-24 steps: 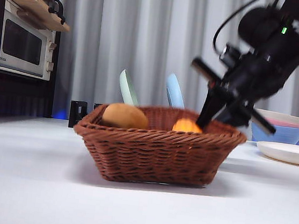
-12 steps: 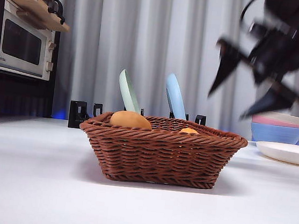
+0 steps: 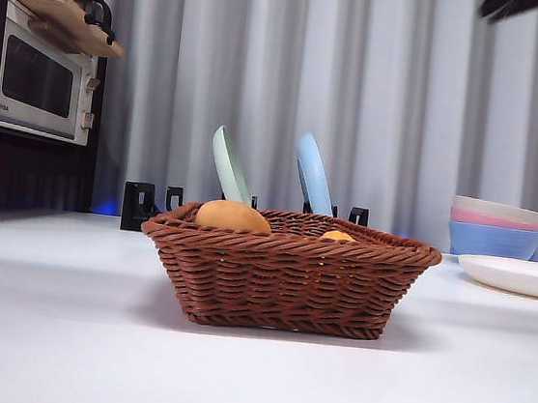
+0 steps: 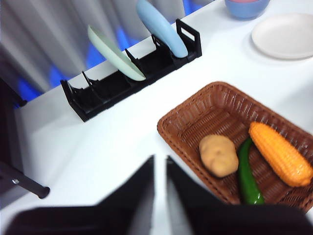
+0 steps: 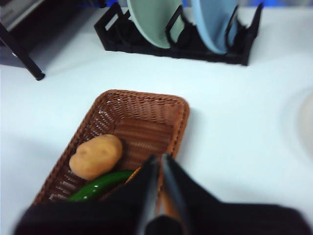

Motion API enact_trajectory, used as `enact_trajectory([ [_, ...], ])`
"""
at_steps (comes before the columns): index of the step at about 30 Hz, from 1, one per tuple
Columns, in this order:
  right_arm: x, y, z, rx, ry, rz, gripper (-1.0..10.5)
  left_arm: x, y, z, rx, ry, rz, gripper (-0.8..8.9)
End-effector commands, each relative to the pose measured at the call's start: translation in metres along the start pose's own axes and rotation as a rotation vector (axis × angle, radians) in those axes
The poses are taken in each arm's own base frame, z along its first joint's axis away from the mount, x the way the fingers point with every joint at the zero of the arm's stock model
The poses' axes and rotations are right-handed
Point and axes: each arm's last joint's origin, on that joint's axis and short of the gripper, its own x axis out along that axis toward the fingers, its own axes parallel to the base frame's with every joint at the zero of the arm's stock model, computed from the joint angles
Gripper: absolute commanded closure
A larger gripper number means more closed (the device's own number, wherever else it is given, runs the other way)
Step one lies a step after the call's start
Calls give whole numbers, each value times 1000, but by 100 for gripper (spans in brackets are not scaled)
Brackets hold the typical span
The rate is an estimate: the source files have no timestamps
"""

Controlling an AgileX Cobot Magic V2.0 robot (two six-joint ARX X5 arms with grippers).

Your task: Pick up the basket,pick up the corn from the table,pick up the potato from the table,pick up the cucumber from the table,put all items into the basket

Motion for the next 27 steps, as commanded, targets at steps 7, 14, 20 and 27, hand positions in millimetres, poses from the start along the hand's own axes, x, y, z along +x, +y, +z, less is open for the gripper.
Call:
enact_trajectory([
  [7, -32, 8, -67, -90, -19, 0, 959, 17, -12, -109, -34, 8, -6, 822],
  [14, -40, 5, -95, -70, -6, -23, 947, 8, -11, -144, -147, 6, -7, 816],
  [20, -40, 5, -95, -52, 1, -26, 945, 9, -11, -148, -135, 53, -4, 816],
  [27, -40, 5, -95, -51, 2, -26, 945, 10, -12, -148, -134, 57, -4, 816],
])
